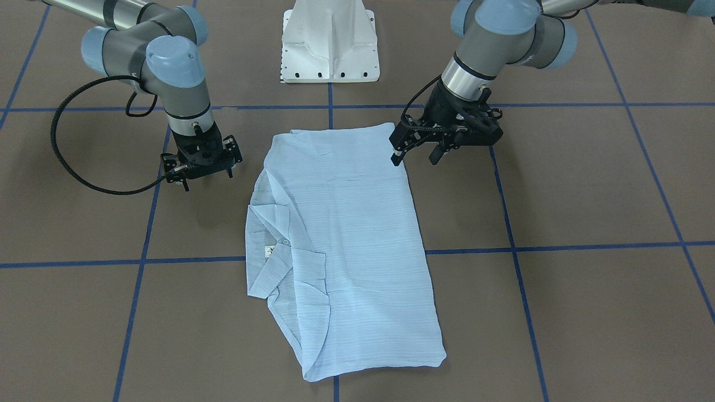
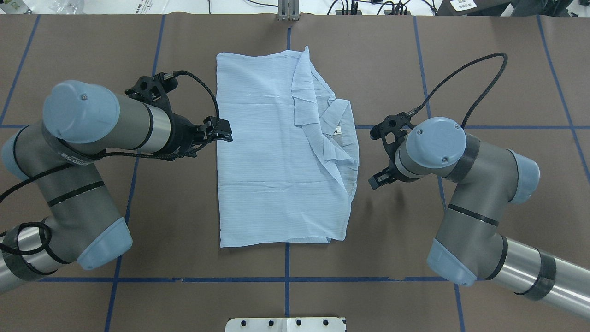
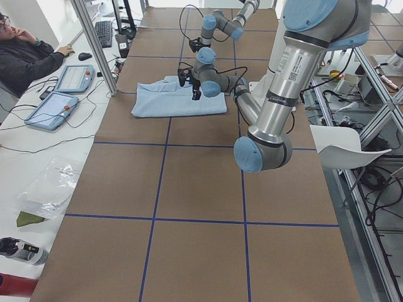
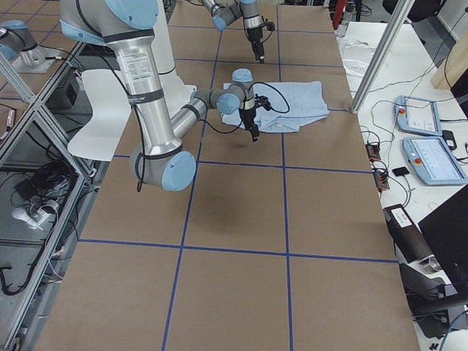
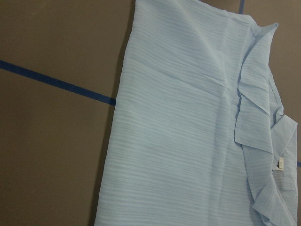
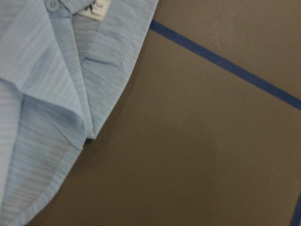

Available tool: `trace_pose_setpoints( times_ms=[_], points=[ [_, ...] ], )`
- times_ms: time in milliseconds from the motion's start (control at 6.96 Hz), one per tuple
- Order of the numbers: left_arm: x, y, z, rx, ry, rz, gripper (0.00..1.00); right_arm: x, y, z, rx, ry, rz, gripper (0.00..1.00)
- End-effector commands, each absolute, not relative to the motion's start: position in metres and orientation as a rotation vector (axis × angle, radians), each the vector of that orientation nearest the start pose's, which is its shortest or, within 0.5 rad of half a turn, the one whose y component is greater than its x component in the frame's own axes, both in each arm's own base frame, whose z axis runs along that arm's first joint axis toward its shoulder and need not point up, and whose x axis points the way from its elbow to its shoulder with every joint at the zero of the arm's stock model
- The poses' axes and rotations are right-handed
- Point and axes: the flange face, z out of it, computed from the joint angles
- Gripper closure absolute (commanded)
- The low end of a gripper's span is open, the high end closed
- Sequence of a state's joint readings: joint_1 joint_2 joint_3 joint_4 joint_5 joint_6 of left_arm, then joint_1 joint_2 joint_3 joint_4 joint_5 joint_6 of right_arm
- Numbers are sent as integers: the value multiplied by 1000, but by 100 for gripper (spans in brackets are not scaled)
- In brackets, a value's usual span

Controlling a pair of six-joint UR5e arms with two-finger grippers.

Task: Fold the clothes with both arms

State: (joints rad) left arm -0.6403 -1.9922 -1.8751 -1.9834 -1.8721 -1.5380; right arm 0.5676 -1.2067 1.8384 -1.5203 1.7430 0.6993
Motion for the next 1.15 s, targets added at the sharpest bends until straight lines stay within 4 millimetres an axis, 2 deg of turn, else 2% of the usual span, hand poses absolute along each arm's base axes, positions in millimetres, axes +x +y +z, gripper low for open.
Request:
trace_pose_setpoints(
  times_ms=[0,144,287,431,575,718,1006],
  points=[
    [416,-438,239,116,1161,-364,0,-476,-453,283,392,-674,-337,0],
    [416,-439,241,116,1158,-363,0,-506,-472,257,406,-674,-334,0],
    [417,-439,242,115,1157,-362,0,-522,-476,243,411,-673,-336,0],
    [418,-440,244,114,1156,-363,0,-548,-462,246,427,-636,-361,0],
    [418,-440,244,114,1157,-363,0,-573,-465,238,443,-616,-369,0],
    [418,-440,244,116,1158,-361,0,-584,-465,242,432,-606,-376,0],
    [419,-440,244,114,1157,-363,0,-588,-467,247,429,-592,-393,0]
  ],
)
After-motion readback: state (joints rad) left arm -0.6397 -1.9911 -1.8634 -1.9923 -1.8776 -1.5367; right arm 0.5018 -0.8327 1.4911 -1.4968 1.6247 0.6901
